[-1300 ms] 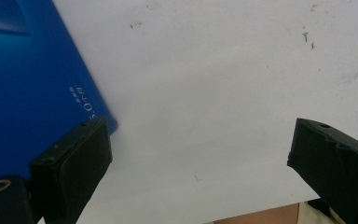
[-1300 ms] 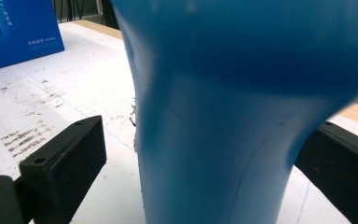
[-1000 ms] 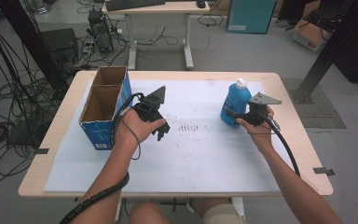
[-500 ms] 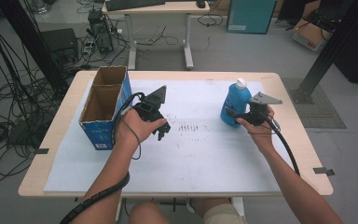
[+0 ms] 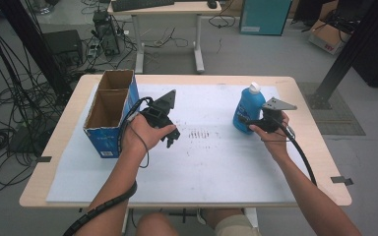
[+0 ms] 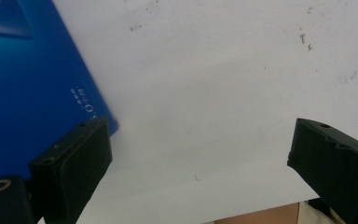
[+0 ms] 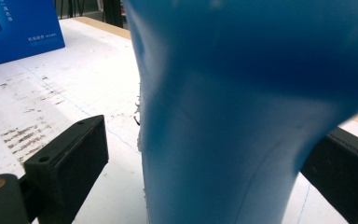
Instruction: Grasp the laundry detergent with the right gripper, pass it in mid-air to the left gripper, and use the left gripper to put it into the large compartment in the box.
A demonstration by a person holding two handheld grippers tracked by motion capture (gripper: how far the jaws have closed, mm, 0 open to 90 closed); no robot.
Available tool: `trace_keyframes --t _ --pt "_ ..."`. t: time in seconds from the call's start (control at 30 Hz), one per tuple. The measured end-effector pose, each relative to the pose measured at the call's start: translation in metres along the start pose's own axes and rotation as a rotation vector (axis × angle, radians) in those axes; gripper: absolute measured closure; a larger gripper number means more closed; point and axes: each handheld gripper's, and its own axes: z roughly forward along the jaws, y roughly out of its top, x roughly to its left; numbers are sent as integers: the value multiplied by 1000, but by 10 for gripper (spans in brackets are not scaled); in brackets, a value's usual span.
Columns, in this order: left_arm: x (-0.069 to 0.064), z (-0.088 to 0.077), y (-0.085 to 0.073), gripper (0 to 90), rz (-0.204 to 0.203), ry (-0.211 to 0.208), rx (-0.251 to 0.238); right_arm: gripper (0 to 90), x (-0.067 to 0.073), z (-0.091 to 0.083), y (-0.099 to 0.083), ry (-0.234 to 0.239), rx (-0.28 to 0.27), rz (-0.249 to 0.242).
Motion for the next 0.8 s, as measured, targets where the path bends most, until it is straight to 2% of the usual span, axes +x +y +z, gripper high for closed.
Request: trace_keyframes --t 0.8 --pt "0 -1 0 62 0 -3 -2 48 -1 0 1 1 -8 -7"
